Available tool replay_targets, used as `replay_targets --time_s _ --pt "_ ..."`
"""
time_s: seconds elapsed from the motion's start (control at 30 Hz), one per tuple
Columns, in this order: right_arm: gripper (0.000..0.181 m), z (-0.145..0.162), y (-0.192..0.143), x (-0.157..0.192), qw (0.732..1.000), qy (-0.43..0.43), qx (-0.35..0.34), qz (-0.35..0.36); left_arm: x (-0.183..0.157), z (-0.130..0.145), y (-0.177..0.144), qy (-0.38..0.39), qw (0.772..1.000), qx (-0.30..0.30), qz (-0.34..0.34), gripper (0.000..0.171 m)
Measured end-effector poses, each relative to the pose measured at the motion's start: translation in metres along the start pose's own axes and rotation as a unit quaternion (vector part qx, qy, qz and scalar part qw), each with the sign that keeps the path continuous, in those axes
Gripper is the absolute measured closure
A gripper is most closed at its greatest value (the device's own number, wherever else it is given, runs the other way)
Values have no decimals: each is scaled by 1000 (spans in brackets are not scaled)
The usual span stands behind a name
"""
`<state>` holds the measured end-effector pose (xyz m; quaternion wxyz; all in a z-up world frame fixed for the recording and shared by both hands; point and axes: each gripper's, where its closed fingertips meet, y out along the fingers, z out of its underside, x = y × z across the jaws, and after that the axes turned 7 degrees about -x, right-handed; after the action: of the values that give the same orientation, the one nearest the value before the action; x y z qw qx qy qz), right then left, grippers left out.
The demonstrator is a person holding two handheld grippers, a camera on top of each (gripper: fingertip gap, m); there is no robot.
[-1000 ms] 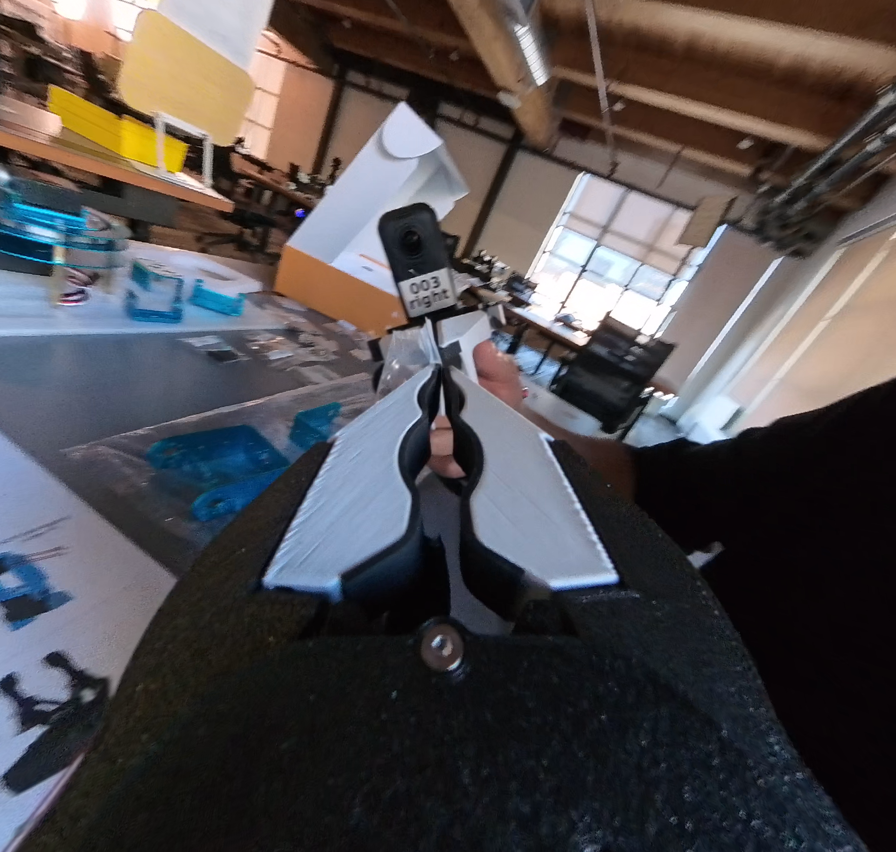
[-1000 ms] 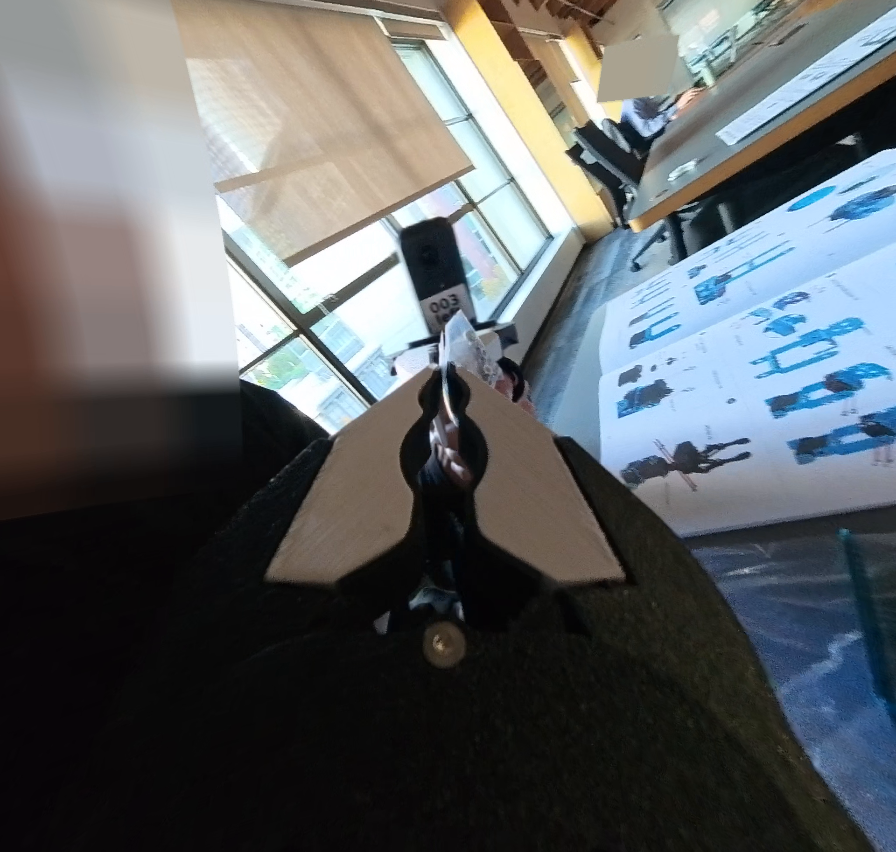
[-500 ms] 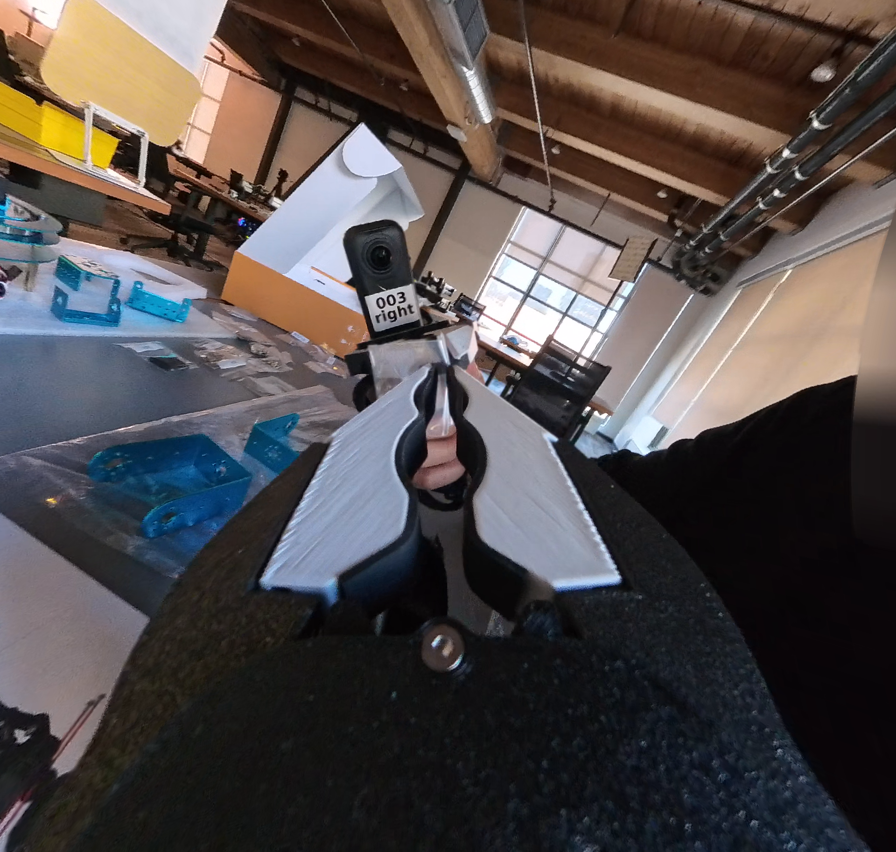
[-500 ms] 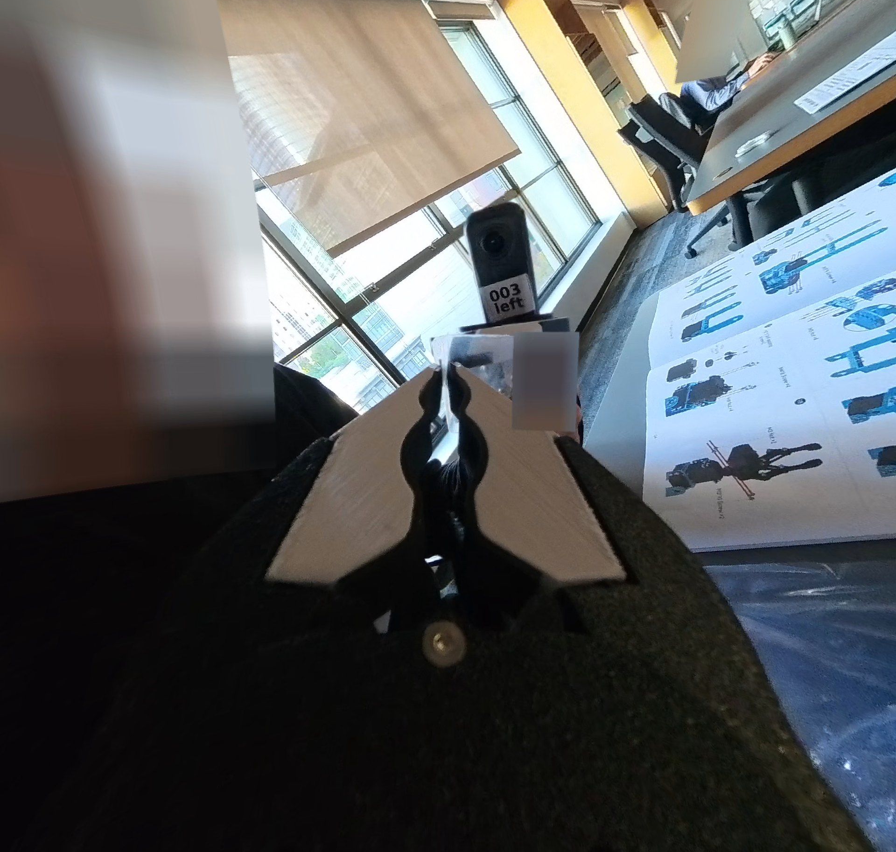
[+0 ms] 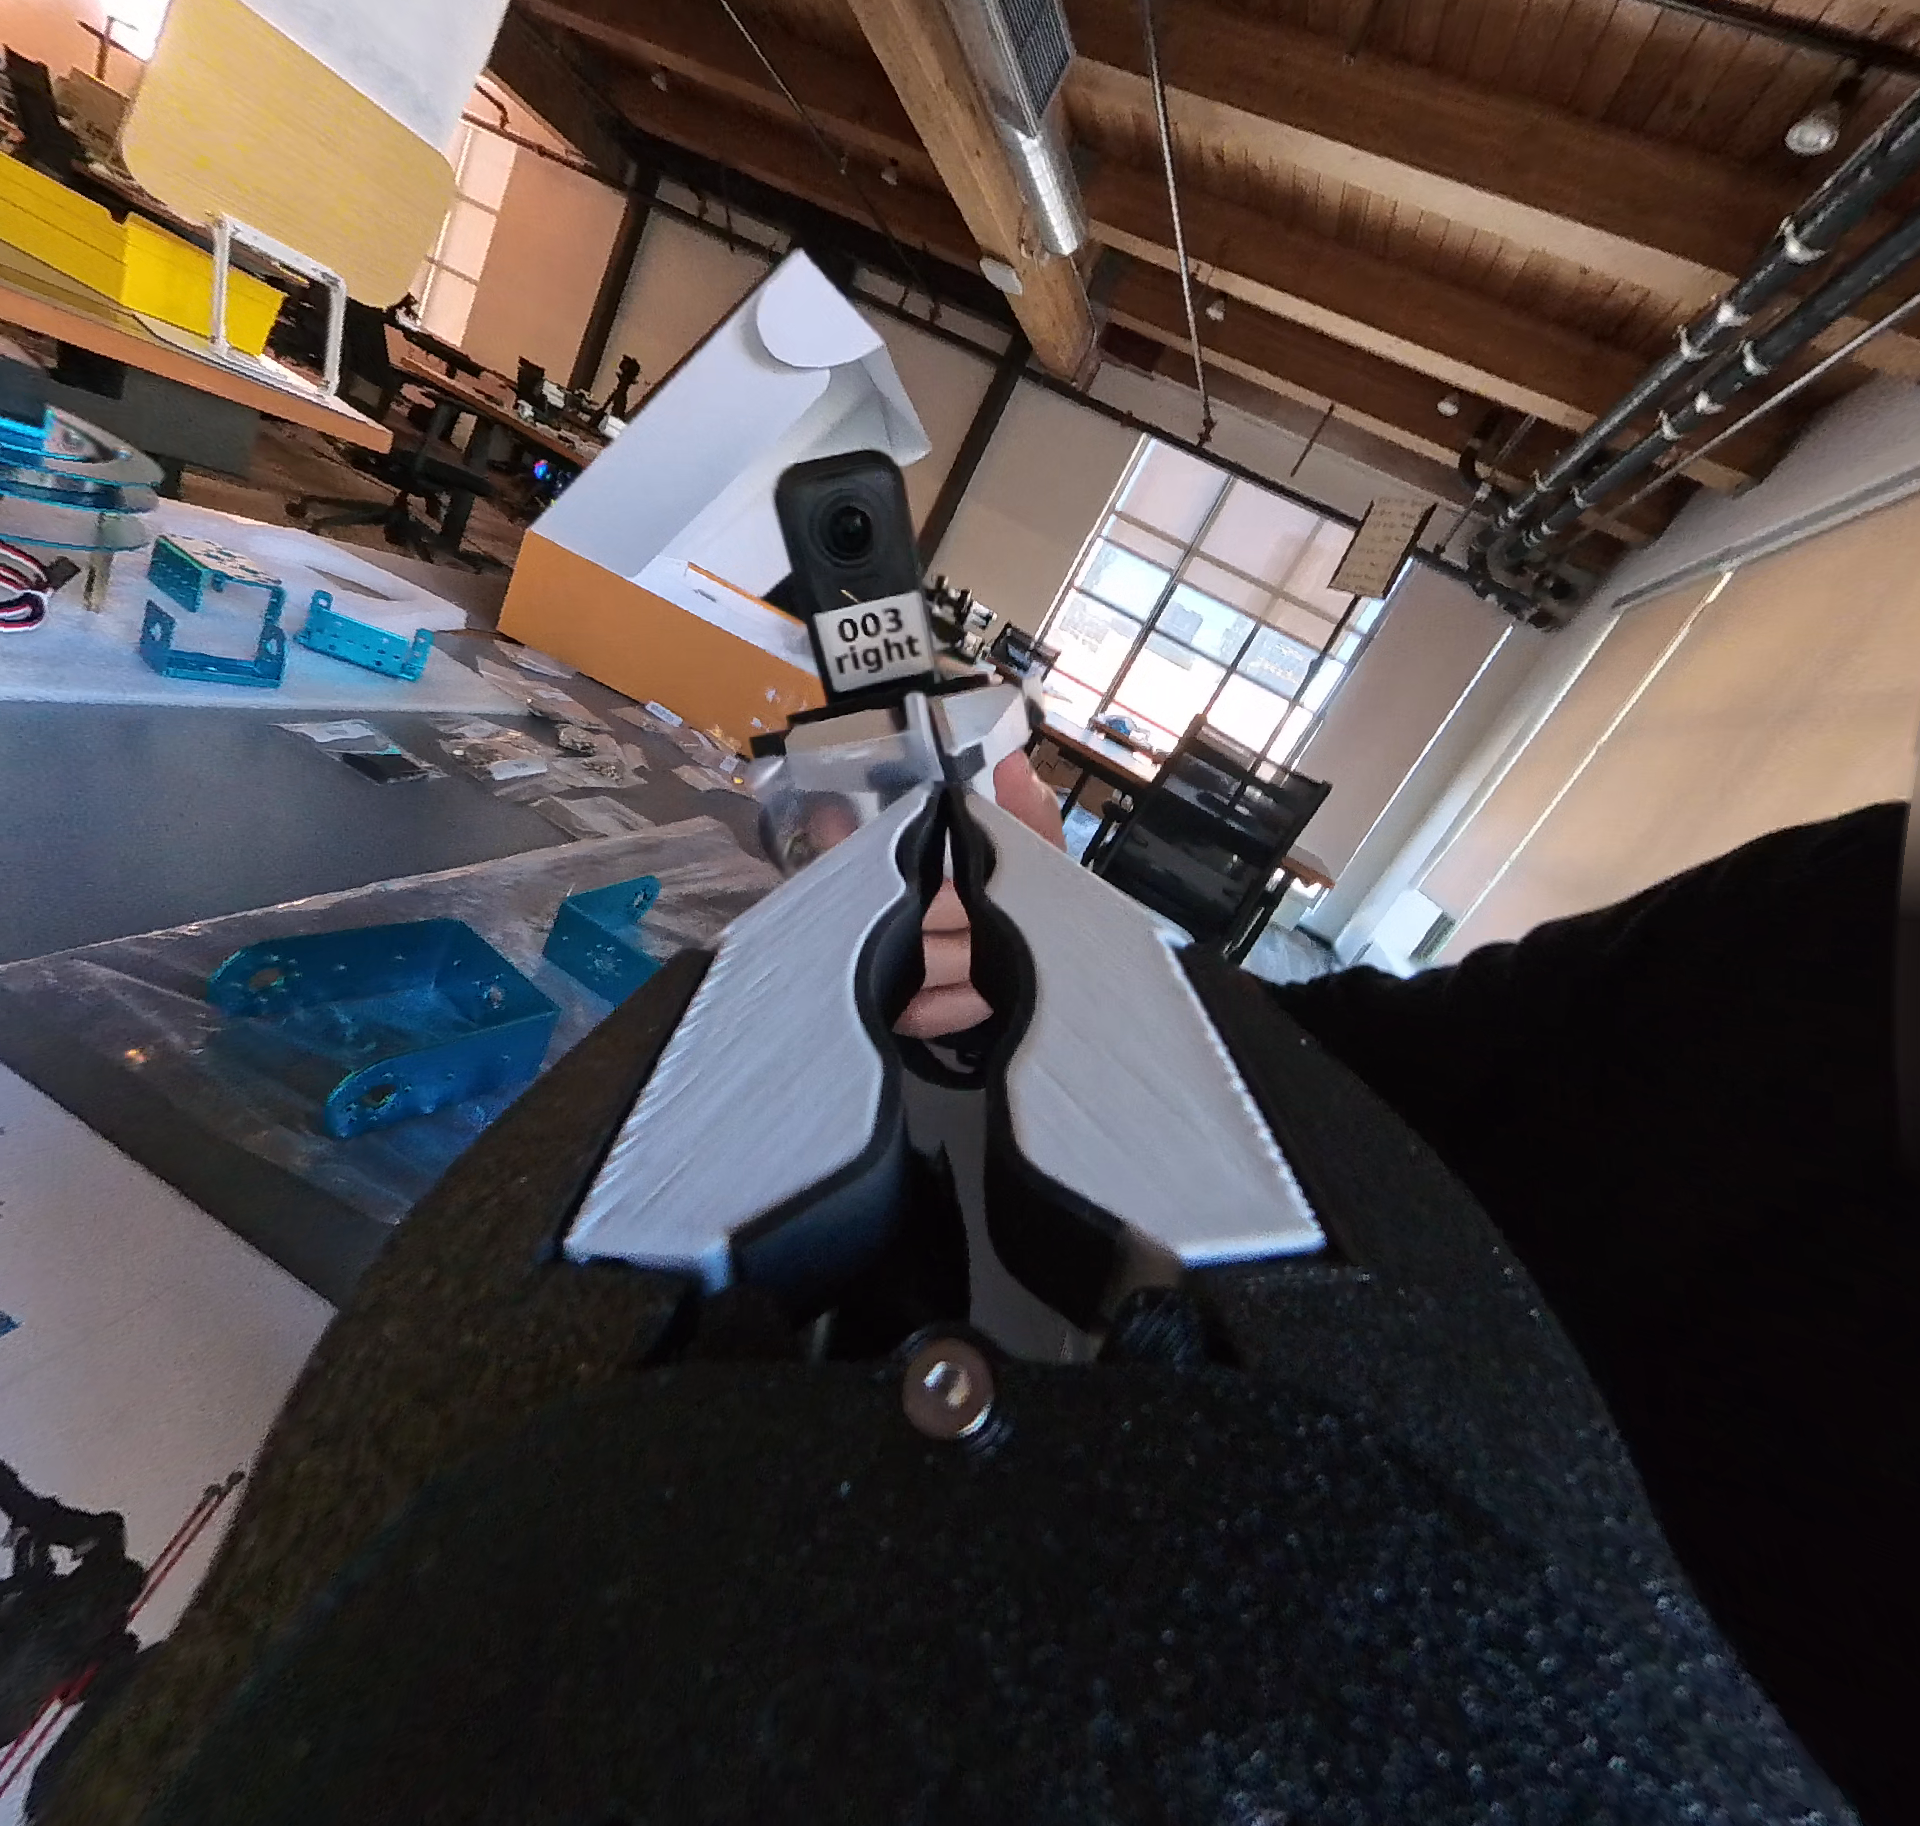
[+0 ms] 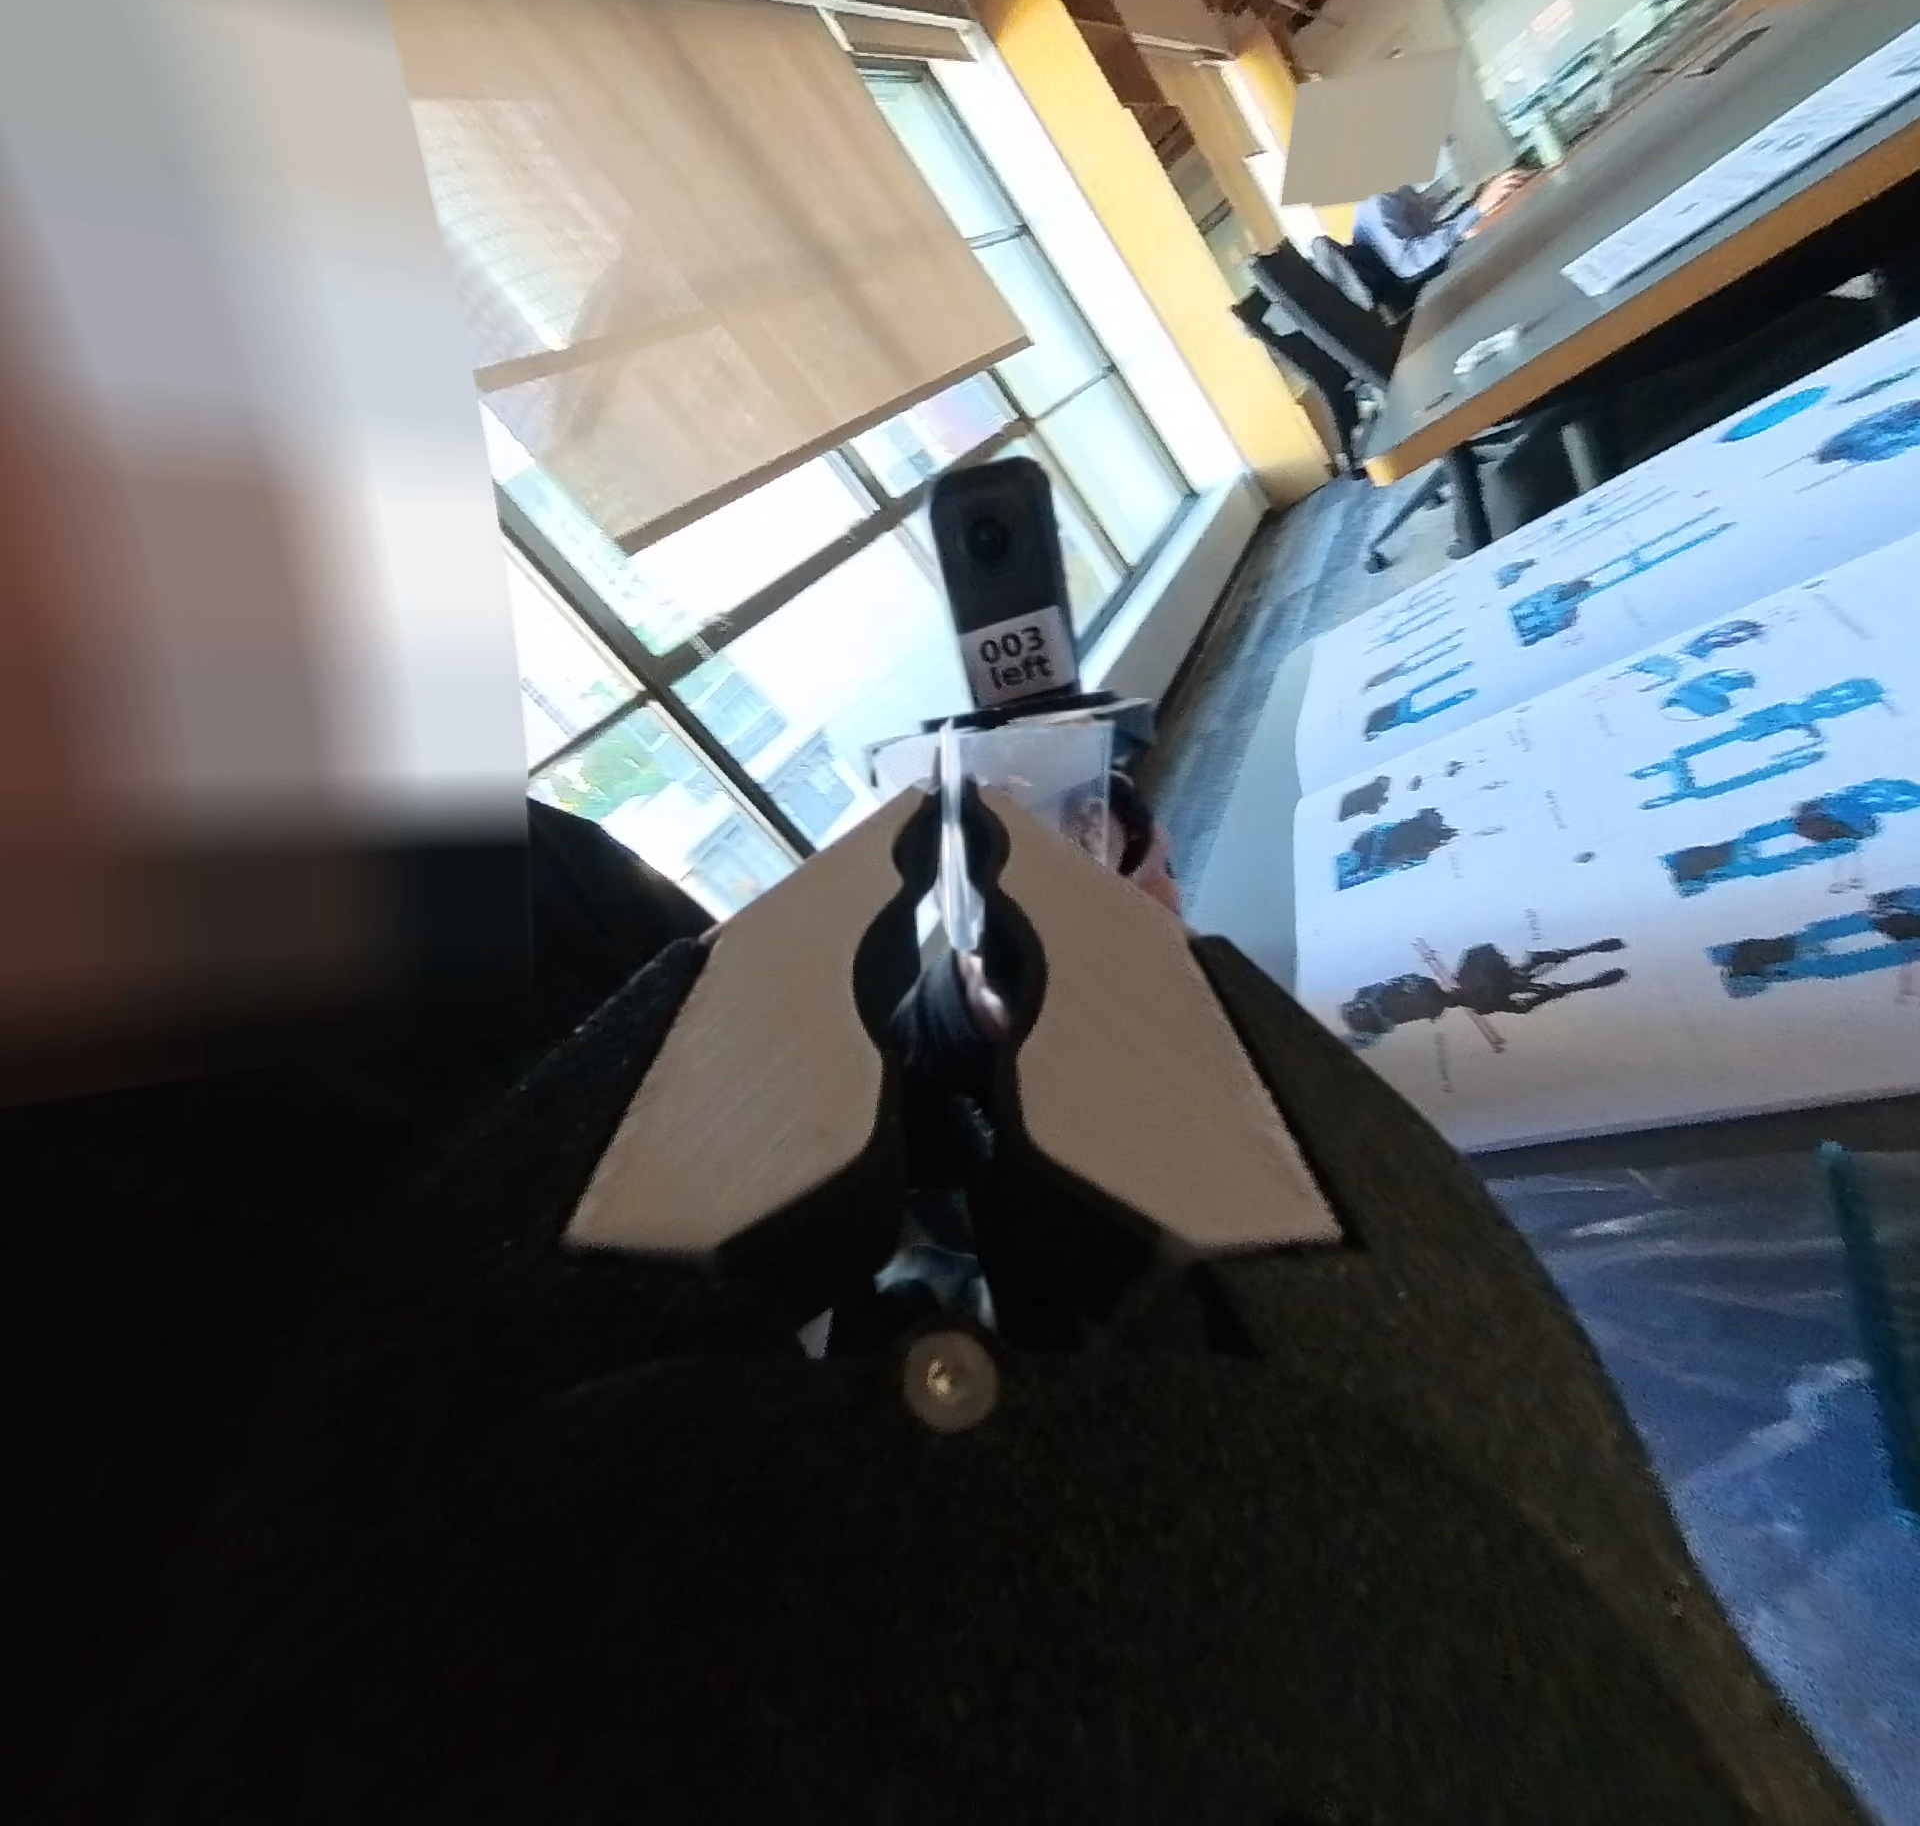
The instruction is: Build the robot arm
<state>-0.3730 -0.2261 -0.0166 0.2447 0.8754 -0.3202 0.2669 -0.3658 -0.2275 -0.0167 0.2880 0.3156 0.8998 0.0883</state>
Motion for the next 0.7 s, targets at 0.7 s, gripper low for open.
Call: replay_targets --time_s 0.7 --pt "147 62 9 -149 875 -194 361 258 135 -1 -129 160 882 231 -378 156"
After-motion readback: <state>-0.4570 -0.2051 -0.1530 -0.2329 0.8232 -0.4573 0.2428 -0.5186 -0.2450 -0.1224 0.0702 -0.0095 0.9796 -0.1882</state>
